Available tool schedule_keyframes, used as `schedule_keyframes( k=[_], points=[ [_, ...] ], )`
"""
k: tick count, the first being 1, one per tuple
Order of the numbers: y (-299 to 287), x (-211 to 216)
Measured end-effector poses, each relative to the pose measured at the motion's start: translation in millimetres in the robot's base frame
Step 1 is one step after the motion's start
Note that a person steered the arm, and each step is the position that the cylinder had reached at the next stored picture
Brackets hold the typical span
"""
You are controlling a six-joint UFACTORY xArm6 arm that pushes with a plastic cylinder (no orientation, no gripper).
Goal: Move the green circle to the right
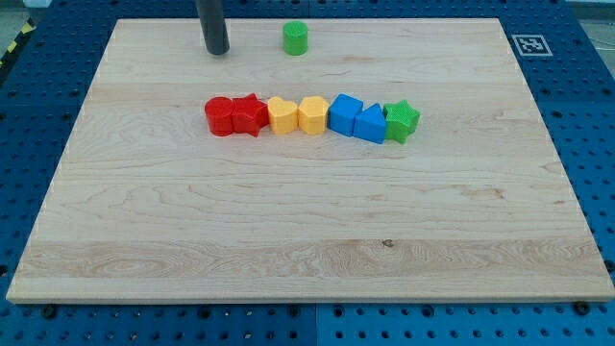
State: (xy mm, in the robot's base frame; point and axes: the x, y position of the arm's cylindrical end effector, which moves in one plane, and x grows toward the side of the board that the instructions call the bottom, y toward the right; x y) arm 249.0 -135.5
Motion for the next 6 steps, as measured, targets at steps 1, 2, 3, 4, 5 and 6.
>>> schedule_keyframes(
  k=[1,2,3,4,5,6],
  points=[
    [0.0,-31.4],
    [28.4,-43.2],
    [92.0,-6.4],
    [134.3,18.0],
    [138.5,15.6],
    [134.3,0.8]
  ],
)
